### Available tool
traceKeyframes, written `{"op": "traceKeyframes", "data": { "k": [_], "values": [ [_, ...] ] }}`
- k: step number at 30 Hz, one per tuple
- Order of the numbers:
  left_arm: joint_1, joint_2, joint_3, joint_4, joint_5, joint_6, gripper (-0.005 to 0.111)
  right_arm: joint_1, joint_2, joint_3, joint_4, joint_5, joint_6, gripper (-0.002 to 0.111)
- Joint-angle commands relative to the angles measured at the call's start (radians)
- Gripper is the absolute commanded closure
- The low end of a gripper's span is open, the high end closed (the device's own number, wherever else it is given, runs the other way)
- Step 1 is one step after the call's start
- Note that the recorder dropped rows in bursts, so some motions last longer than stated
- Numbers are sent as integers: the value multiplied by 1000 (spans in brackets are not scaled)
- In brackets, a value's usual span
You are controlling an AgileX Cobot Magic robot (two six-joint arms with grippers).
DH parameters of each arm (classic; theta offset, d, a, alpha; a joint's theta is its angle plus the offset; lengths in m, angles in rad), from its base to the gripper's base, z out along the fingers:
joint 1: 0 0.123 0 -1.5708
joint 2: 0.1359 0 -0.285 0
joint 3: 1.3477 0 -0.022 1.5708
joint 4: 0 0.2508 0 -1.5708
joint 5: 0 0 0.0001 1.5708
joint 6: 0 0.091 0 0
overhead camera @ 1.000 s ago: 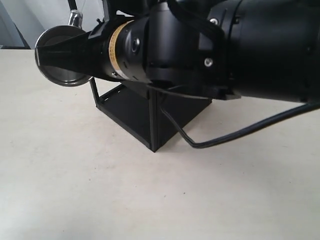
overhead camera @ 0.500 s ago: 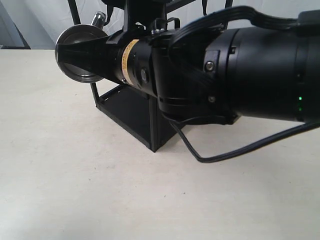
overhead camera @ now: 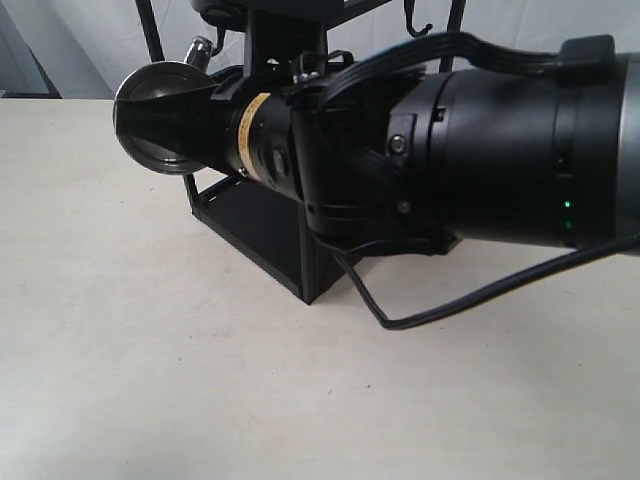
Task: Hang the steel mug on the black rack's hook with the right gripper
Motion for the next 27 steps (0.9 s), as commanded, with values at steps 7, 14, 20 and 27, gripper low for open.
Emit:
{"op": "traceKeyframes", "data": {
  "k": [7,14,20,27],
  "values": [
    [-1,-5,-2,1,-6,0,105,-5,-1,46,58,-24,3,109],
    [-1,-5,-2,1,-6,0,105,-5,-1,47,69,-25,3,109],
    [-1,-5,-2,1,-6,0,105,-5,-1,47,61,-27,-3,109],
    [-1,-5,-2,1,-6,0,105,-5,-1,47,43,-28,-8,109]
  ]
}}
